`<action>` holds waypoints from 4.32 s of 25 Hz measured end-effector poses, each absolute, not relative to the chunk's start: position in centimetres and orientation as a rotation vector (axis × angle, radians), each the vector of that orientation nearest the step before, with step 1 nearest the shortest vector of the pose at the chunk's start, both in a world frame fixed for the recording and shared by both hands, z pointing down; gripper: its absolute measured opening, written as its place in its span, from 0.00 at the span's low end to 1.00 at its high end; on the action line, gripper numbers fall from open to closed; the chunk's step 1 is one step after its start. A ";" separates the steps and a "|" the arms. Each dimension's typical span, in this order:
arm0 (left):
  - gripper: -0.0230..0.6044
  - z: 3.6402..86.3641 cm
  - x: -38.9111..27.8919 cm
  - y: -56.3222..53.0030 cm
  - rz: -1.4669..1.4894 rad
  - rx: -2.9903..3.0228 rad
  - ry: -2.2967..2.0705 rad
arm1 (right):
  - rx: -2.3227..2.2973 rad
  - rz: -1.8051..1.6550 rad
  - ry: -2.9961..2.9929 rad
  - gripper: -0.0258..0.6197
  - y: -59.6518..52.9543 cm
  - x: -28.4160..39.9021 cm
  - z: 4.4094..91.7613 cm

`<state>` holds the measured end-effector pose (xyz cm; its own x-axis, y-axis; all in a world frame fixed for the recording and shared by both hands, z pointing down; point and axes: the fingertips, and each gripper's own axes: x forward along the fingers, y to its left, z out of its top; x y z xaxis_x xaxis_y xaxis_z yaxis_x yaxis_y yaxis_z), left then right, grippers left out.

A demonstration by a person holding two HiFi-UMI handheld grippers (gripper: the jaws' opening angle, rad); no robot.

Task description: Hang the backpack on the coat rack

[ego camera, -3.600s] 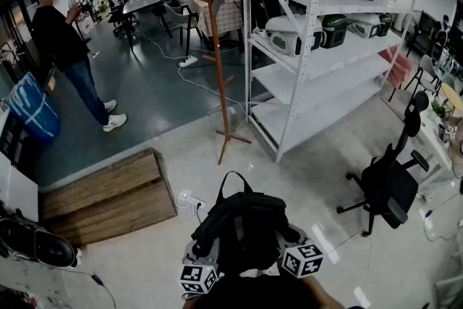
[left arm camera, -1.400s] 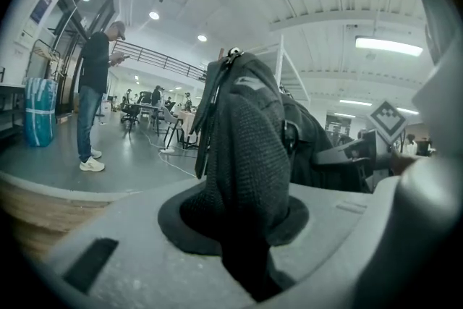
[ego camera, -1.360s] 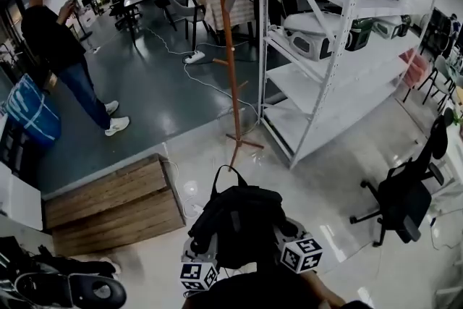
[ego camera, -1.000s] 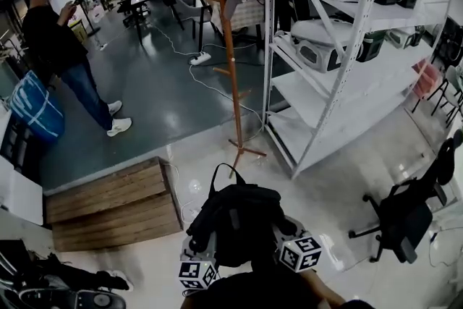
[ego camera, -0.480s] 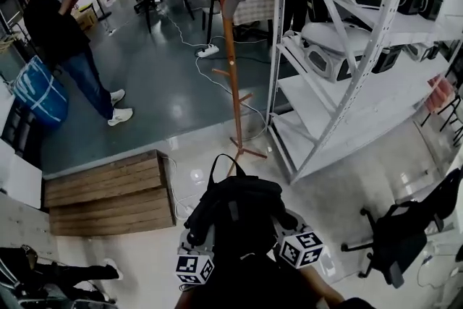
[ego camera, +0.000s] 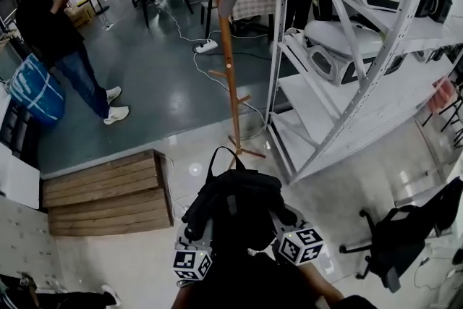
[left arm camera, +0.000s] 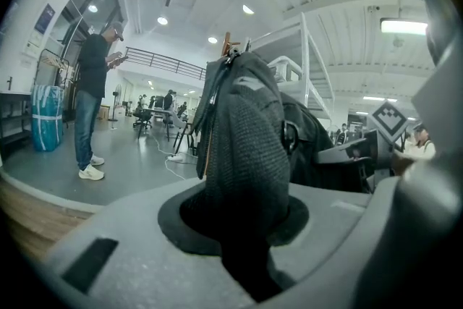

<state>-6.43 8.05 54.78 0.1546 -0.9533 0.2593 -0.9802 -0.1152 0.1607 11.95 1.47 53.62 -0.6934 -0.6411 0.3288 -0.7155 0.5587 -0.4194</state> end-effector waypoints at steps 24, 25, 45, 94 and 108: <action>0.19 55.1 -12.2 -11.0 0.128 2.204 -1.741 | 1.290 0.800 -2.578 0.12 -16.3 6.6 53.2; 0.19 55.1 -12.4 -11.8 0.129 2.214 -1.730 | 1.305 0.799 -2.572 0.12 -16.8 6.5 53.2; 0.19 54.7 -13.6 -22.2 0.131 2.187 -1.743 | 1.286 0.812 -2.573 0.12 -27.0 5.0 53.2; 0.19 63.7 -13.7 -33.5 0.176 1.832 -1.829 | 0.961 0.896 -2.509 0.12 -42.3 3.0 62.0; 0.19 67.1 -14.3 -35.7 0.206 1.798 -1.787 | 0.974 0.889 -2.455 0.12 -44.1 2.5 65.1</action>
